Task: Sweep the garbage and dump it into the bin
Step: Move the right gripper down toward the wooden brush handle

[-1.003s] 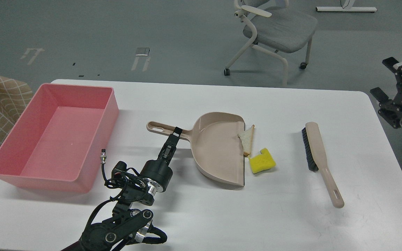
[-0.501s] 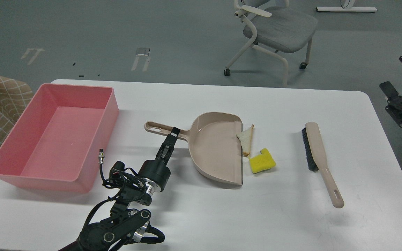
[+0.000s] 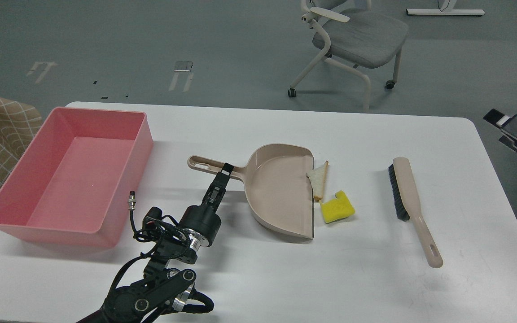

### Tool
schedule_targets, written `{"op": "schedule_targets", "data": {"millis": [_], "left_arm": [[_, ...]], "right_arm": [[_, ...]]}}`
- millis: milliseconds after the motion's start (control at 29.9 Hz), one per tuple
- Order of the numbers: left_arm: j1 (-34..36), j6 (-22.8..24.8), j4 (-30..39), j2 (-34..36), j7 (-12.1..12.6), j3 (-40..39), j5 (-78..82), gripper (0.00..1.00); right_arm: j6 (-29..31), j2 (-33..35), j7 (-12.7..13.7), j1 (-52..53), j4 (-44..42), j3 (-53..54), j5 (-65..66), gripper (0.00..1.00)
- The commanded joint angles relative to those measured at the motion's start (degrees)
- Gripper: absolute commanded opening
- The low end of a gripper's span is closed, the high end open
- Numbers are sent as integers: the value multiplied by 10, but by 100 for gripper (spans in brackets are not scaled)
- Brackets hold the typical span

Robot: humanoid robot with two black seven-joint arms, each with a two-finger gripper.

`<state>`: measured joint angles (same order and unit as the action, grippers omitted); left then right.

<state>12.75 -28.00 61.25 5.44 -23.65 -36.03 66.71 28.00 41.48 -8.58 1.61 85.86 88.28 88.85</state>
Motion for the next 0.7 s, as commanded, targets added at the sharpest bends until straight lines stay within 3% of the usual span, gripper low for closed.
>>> {"op": "schedule_targets", "data": {"millis": [0,401,668], "left_arm": [[1,0,0,1,0,1,0,17],[1,0,-1,4,0,1,0,18],[0,0,-3,4,0,1,1,17]], "right_arm": [[0,3,-3,7,-3,-47,79,99],[0,4,-5,74,0,-166,279,98],[0,-3,-5,74,-1,-189,309,98]]}}
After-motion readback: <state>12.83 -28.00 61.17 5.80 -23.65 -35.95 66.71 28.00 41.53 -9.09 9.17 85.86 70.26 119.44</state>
